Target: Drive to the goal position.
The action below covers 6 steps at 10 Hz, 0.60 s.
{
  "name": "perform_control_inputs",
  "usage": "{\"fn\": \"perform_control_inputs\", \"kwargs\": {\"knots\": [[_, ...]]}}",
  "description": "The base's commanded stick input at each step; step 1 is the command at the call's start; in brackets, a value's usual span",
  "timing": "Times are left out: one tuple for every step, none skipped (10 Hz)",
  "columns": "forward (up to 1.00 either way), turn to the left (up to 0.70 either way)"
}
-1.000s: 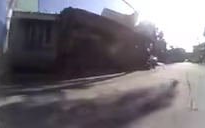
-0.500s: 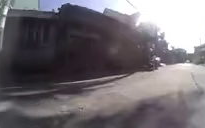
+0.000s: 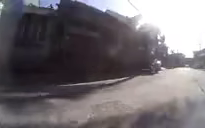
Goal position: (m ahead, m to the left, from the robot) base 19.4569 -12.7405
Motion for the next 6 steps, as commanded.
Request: {"fn": "perform_control_inputs", "kwargs": {"knots": [[0.7,-0.35],[0.7,-0.35],[0.7,-0.35],[0.7,-0.35],[0.7,-0.35],[0.7,-0.34]]}}
